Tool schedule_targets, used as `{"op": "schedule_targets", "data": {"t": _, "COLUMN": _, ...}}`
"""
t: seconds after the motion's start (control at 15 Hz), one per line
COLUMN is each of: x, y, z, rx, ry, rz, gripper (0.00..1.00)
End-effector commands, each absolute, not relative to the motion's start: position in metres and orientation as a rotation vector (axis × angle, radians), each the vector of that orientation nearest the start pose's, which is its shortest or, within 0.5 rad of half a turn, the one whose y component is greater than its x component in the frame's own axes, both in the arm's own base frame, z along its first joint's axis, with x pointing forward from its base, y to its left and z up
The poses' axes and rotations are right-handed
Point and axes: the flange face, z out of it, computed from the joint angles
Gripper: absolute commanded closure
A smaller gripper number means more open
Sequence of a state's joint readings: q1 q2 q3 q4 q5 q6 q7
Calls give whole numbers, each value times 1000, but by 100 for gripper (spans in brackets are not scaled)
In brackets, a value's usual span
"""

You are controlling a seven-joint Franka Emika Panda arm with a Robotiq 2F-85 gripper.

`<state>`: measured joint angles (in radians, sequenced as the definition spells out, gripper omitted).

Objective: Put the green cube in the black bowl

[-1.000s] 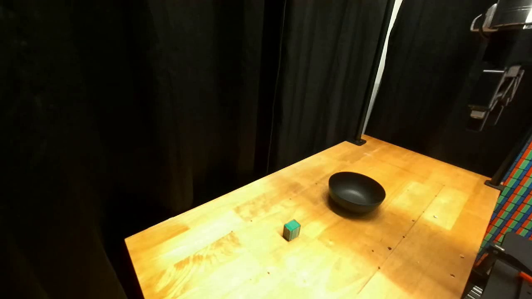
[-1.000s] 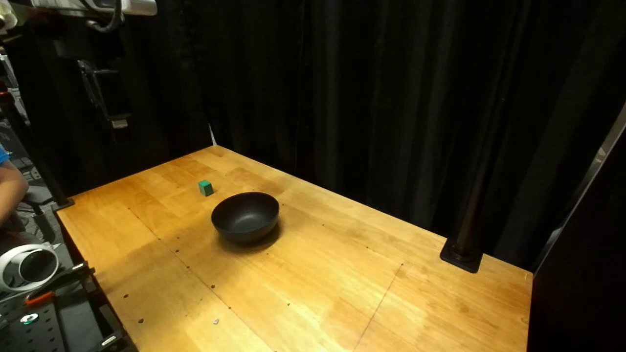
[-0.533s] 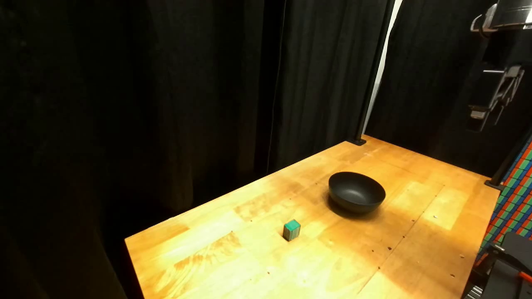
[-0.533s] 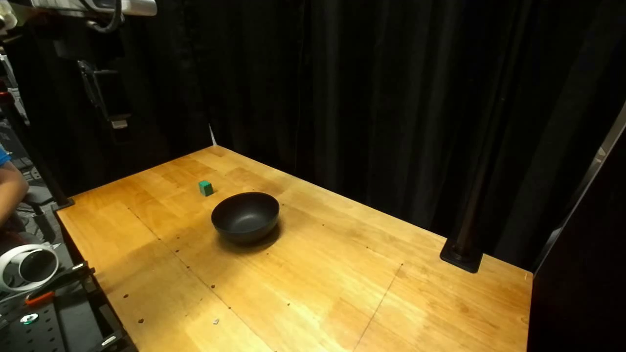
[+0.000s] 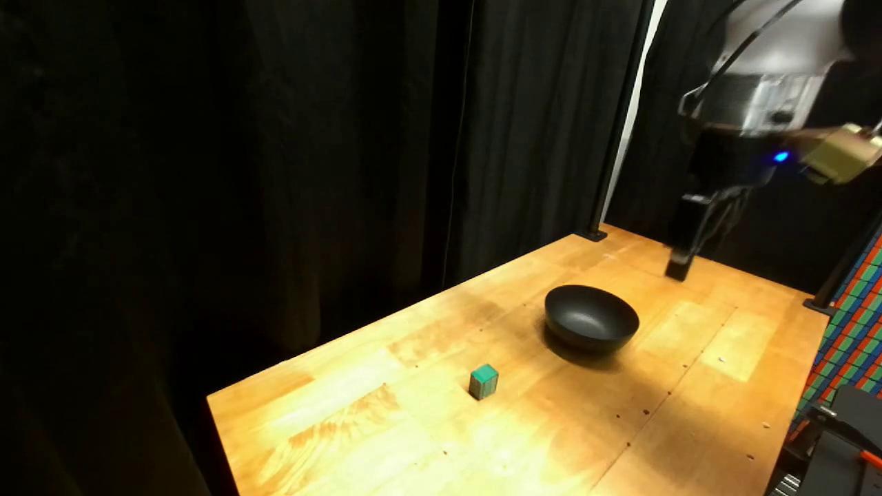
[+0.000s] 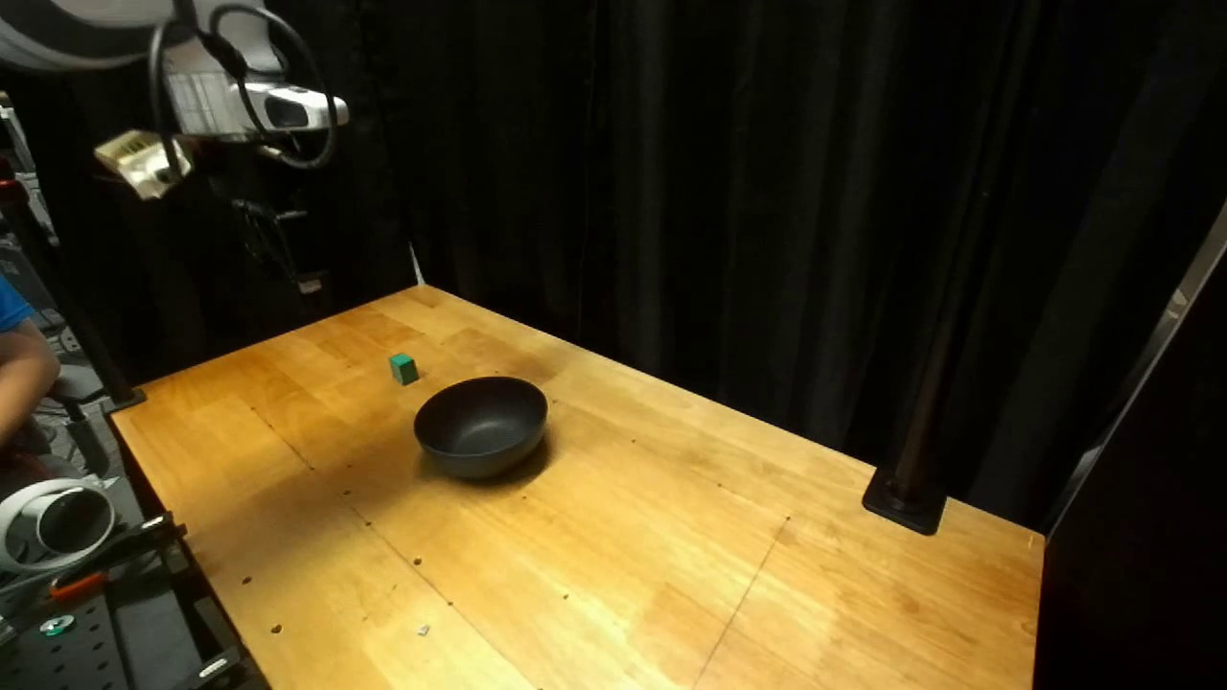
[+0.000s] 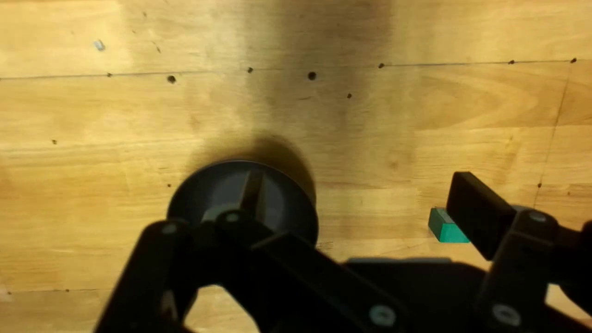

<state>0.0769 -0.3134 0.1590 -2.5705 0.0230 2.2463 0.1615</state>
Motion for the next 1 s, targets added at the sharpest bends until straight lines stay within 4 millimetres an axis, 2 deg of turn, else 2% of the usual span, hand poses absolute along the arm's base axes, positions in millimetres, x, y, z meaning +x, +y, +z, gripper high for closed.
{"op": "schedule_targets", "data": {"t": 0.0, "x": 442, "y": 153, "z": 313, "rx": -3170, "ry": -90, "rz": -23, "gripper": 0}}
{"op": "schedule_targets", "data": {"t": 0.2, "x": 459, "y": 194, "z": 265, "rx": -3154, "ry": -90, "rz": -80, "gripper": 0}}
{"op": "schedule_targets", "data": {"t": 0.4, "x": 475, "y": 225, "z": 228, "rx": -3149, "ry": -99, "rz": -134, "gripper": 0}}
{"op": "schedule_targets", "data": {"t": 0.67, "x": 496, "y": 258, "z": 190, "rx": -3158, "ry": -137, "rz": -205, "gripper": 0}}
{"op": "schedule_targets", "data": {"t": 0.93, "x": 517, "y": 282, "z": 165, "rx": -3167, "ry": -152, "rz": -266, "gripper": 0}}
